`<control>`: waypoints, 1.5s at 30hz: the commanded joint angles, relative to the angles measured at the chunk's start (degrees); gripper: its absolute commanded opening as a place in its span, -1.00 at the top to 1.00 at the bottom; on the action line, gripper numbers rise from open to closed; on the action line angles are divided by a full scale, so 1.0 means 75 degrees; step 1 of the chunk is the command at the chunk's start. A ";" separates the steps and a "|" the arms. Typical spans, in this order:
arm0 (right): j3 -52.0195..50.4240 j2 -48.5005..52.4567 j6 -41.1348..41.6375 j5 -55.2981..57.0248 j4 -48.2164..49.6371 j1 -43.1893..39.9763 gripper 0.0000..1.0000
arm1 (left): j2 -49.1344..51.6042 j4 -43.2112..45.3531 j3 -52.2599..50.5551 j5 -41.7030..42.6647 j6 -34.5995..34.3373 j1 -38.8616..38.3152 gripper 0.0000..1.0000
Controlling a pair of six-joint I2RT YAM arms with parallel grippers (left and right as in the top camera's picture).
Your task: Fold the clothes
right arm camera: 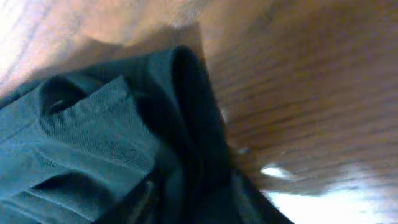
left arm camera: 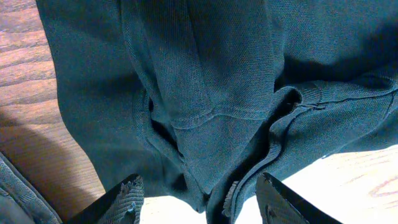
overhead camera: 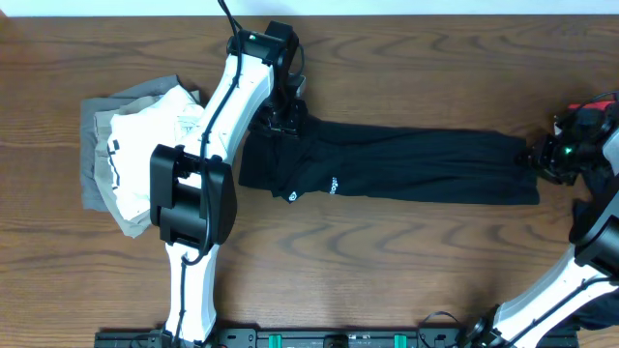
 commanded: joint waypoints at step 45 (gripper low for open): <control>0.0423 -0.2069 0.1696 0.1760 -0.0970 0.3631 0.97 | -0.0743 -0.0079 0.0035 0.0842 -0.0152 0.1664 -0.09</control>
